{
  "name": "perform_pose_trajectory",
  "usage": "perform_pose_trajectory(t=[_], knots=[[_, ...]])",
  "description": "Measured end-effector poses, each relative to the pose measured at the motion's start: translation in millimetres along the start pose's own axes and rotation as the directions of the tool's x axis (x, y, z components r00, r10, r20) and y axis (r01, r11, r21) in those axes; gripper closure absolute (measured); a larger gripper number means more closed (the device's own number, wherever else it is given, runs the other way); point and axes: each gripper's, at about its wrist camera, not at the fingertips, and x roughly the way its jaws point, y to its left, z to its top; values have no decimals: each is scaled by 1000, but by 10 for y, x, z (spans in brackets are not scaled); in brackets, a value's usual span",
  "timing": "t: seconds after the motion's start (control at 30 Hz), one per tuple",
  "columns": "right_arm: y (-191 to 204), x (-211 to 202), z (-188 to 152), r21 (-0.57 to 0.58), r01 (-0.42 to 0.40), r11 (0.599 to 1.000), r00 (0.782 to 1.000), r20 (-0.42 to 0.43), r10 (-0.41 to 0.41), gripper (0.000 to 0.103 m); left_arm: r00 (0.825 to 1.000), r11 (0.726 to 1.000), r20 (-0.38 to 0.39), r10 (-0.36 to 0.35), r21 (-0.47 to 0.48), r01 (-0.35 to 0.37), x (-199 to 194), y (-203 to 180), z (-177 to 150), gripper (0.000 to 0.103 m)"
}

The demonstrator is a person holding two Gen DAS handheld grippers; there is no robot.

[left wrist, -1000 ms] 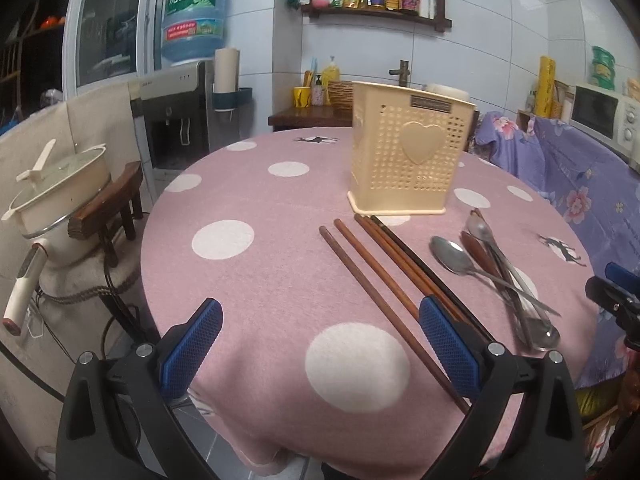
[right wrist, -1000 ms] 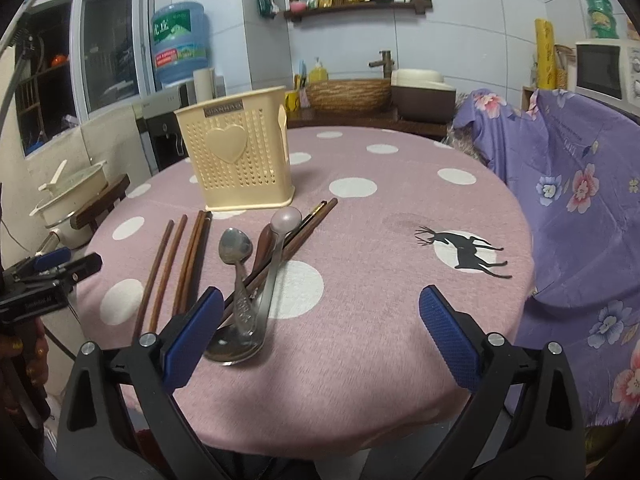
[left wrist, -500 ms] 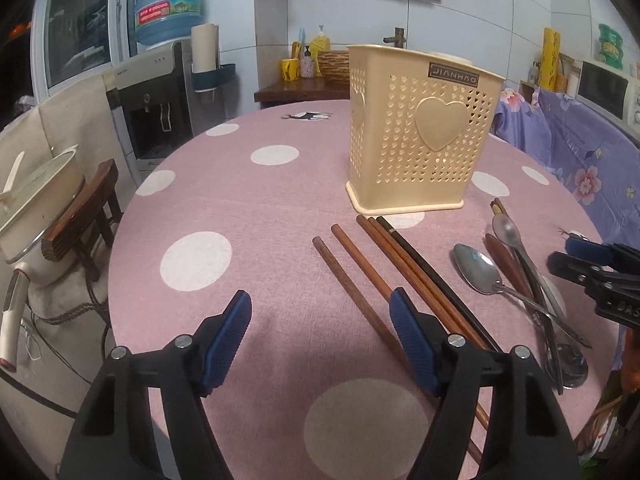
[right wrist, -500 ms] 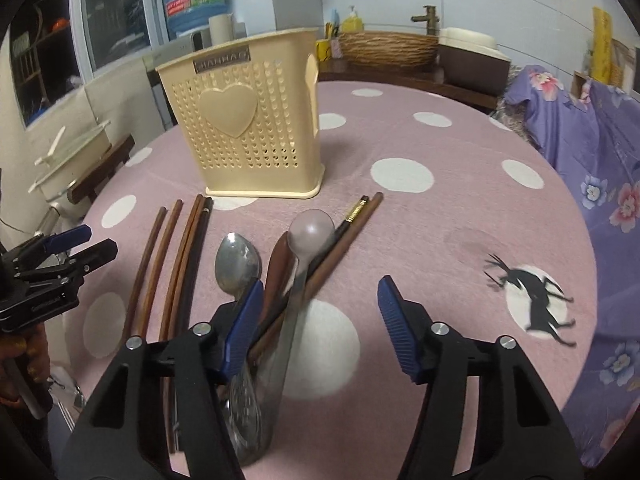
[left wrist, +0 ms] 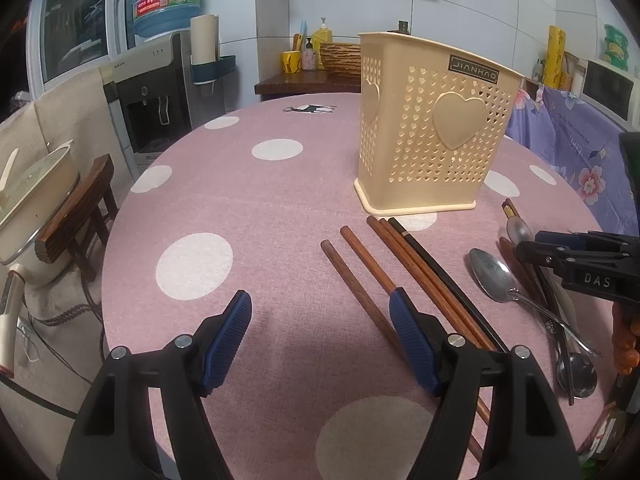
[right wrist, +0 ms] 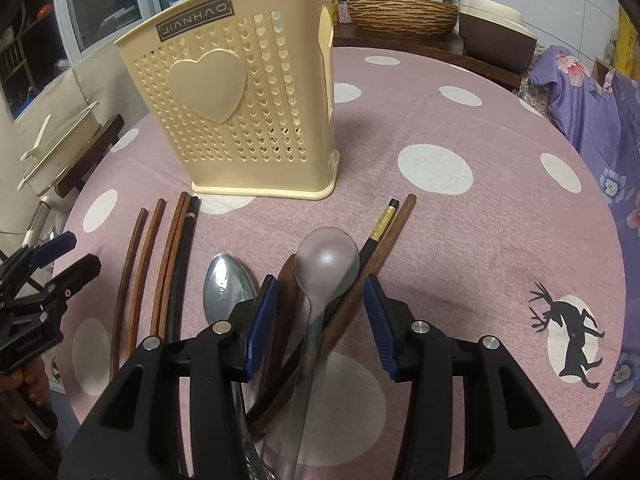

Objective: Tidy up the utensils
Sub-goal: 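Reach the right gripper to the translucent grey spoon and grasp it, then grasp one wooden chopstick with the left gripper while the right gripper holds the spoon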

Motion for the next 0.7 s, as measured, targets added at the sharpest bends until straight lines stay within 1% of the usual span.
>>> perform_pose_trajectory(t=[0.13,0.33,0.4,0.43,0.47,0.7], knots=[[36,62,88,3,33,999,999,-6,-33,58,1000,1000,-3,1,-5,-1,13,15,-9,32],[144,121,161,-36,80,996,997,-17,-81,58,1000,1000,-8,-1,-10,1,34,22,-22,32],[186,128,155,-55,95,994,995,-13,-96,62,1000,1000,-12,0,-5,0,48,8,-23,32],[203,125,150,-62,98,993,995,-12,-99,66,1000,1000,-13,1,-3,-1,55,-2,-25,32],[218,122,154,-68,103,992,995,-9,-103,66,1000,1000,-16,2,0,-2,63,-11,-25,32],[118,67,152,-31,71,997,997,9,-71,66,999,1000,-48,6,15,-6,147,-67,-8,32]])
